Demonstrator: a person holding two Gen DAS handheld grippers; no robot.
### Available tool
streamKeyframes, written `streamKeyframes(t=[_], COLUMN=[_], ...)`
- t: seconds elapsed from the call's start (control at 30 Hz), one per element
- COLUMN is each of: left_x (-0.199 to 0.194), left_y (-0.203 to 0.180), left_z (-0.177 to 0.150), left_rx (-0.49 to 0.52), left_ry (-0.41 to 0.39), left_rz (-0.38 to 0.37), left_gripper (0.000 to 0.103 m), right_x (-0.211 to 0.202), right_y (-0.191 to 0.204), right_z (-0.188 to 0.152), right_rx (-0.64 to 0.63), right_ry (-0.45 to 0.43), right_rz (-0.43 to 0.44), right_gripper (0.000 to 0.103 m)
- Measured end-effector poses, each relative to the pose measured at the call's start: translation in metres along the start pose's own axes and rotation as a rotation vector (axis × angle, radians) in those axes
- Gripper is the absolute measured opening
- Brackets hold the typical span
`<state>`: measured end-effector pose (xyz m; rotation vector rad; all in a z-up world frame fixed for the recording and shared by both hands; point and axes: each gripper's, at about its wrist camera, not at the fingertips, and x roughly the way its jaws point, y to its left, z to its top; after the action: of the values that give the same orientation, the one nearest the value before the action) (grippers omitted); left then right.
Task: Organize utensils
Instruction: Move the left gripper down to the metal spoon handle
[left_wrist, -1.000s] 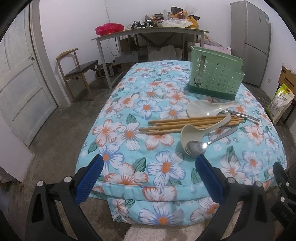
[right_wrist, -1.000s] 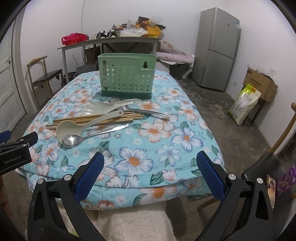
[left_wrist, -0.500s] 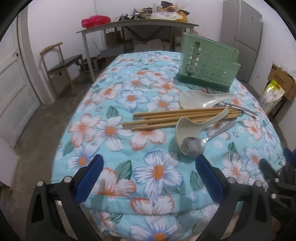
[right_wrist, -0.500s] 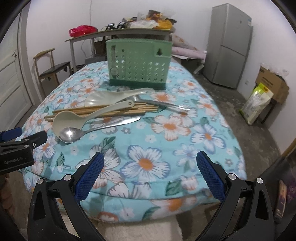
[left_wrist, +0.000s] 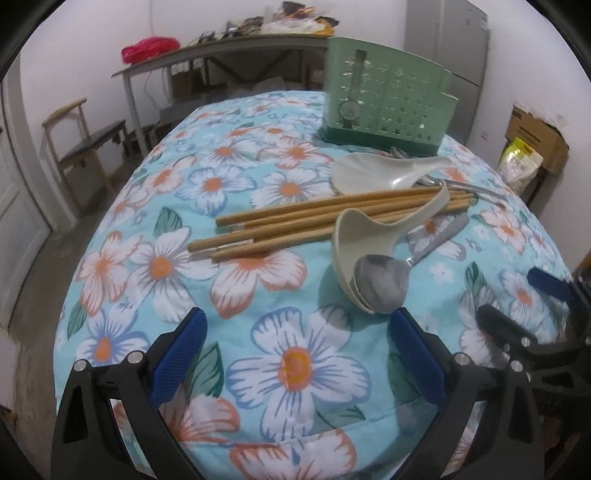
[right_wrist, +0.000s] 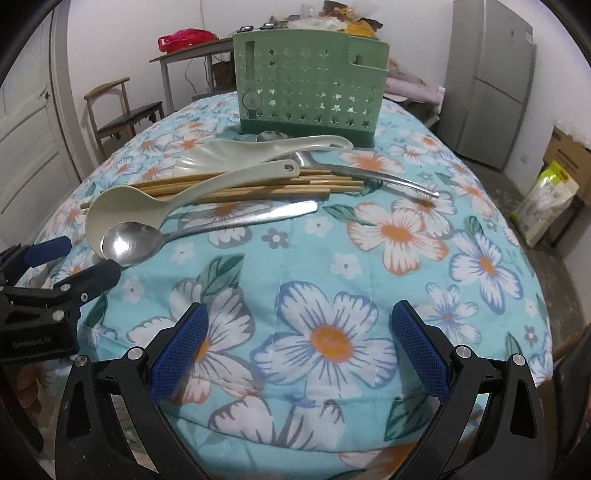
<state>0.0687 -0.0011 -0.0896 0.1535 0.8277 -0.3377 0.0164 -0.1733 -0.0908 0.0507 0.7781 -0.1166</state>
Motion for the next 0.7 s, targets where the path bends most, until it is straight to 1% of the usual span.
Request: streamKeyframes(t=[0.17, 0.33, 0.4, 0.47, 0.57, 0.63, 0.7], left_x=[0.003, 0.002, -0.002, -0.015, -0.032, -0.042, -0.044], left_y=[0.001, 0.000, 0.003, 0.008, 0.009, 0.006, 0.001], left_z=[-0.002, 0.001, 0.002, 0.002, 0.005, 0.010, 0.013], left_rx=[0.012, 0.030, 0.033, 0.022, 0.019, 0.014, -0.001], left_ry=[0.013, 0.033, 0.022, -0.013, -0.062, -0.088, -0.085], left_rz=[-0.004, -0.003, -0.014, -0.050, -0.107, -0.177, -0.255], left_gripper=[0.098, 0.097, 0.097, 0.093, 0.083, 0.071, 0.063], right_x=[0.000, 0.002, 0.002, 0.002, 0.002, 0.001, 0.001], right_y=[0.001, -0.003, -0.003, -0.003, -0.002, -0.002, -0.002], right_z=[-0.002, -0.001, -0.001, -0.001, -0.001, -0.001, 0.000], right_rx=[-0.016, -0.005, -0.005, -0.004, -0.005, -0.004, -0.004], right_ry=[-0.009, 0.000, 0.001, 0.000, 0.002, 0.000, 0.002], right_rz=[0.002, 0.017, 0.016, 0.018, 0.016, 0.014, 0.017], right_gripper=[0.095, 0.095, 0.095, 0.095, 0.095, 0.095, 0.095])
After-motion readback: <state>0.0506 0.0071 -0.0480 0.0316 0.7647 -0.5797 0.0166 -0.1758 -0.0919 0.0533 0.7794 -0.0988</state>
